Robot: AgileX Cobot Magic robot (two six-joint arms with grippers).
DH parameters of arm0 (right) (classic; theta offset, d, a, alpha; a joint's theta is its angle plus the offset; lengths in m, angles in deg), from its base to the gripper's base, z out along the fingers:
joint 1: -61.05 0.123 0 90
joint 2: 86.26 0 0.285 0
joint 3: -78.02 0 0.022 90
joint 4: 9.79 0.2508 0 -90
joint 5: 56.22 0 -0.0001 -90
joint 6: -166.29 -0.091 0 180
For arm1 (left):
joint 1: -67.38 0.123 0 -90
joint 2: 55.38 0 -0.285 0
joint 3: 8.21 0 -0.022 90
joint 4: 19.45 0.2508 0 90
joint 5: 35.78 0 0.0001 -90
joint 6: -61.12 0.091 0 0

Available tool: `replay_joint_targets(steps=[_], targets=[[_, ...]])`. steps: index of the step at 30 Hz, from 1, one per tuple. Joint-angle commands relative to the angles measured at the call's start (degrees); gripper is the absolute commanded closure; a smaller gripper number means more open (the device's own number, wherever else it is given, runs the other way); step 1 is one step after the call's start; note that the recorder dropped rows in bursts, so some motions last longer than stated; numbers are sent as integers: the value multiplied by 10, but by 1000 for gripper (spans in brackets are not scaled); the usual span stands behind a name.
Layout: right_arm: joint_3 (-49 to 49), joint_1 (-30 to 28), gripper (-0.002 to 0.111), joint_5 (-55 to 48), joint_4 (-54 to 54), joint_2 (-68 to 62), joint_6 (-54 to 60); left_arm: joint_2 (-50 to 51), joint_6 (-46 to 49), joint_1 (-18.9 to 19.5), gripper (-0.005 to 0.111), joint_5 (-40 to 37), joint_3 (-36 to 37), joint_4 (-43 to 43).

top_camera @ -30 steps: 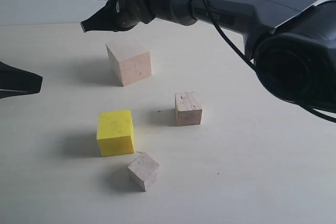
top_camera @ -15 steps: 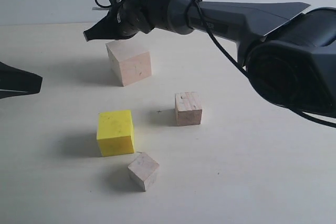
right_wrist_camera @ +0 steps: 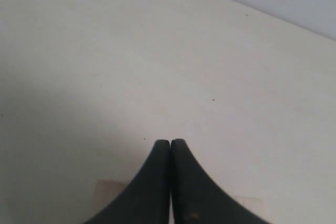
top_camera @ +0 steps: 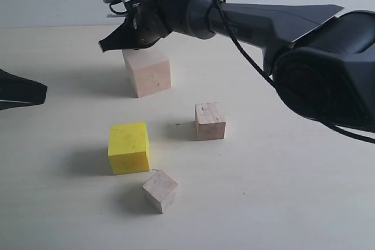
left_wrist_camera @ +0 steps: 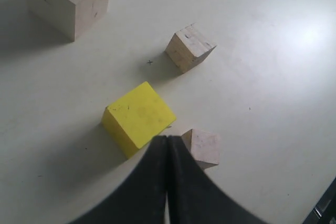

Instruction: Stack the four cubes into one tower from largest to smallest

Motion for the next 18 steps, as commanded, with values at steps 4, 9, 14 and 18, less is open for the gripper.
replay_joint_targets(steps=[4, 9, 14, 18], targets=[[-3, 0, 108, -137, -6, 16, 2, 1, -1, -4, 107, 1, 1, -3], [-3, 0, 108, -197, -2, 22, 16, 1, -1, -4, 107, 1, 1, -3], [-3, 0, 108, -235, 13, 22, 34, 1, -1, -4, 107, 1, 1, -3], [-3, 0, 108, -251, 13, 30, 34, 1, -1, -4, 107, -4, 1, -3]])
